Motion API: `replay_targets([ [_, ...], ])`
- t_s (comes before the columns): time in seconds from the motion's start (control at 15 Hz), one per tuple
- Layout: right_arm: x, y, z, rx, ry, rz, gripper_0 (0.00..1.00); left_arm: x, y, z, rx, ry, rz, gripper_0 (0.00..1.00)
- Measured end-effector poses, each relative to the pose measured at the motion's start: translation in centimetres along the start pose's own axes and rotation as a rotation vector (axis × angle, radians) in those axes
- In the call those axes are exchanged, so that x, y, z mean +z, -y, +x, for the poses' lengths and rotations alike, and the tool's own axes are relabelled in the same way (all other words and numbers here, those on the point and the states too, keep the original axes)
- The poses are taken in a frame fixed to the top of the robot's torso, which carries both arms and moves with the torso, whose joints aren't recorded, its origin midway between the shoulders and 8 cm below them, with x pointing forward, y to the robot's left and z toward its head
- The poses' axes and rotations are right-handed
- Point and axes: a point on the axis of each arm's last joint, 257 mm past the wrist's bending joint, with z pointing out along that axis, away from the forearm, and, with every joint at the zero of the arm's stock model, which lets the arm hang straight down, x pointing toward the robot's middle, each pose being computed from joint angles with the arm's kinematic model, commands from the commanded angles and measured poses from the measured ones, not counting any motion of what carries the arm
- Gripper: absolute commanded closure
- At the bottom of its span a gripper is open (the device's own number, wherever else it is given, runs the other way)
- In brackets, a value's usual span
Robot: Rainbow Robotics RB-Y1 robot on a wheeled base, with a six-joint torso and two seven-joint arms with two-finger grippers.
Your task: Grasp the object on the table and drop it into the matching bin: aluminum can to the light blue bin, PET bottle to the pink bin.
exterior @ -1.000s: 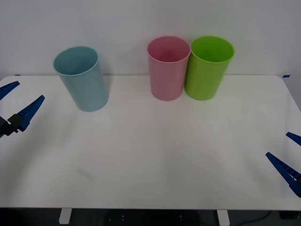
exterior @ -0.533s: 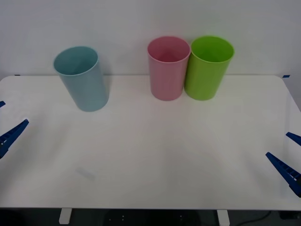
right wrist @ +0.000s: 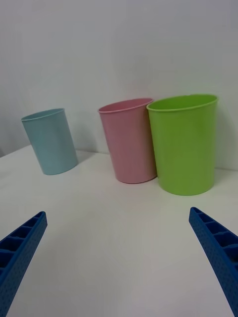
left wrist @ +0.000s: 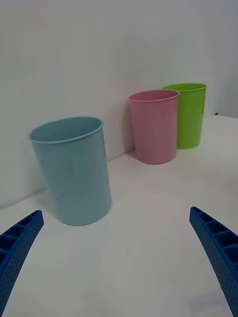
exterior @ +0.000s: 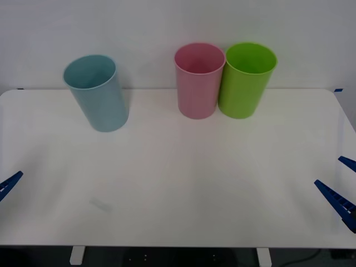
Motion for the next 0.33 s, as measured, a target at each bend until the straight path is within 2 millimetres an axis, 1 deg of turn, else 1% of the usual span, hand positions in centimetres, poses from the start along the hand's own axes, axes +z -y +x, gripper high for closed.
replay_targets([
  [0.13, 0.00, 0.00, 0.00, 0.000, 0.000, 0.000, 0.00, -0.51, 0.23, 0.36, -0.015, -0.007, -0.004, 0.00],
  [0.33, 0.00, 0.00, 0.00, 0.000, 0.000, 0.000, 0.00, -0.63, 0.32, 0.48, -0.020, -0.009, -0.003, 0.00],
])
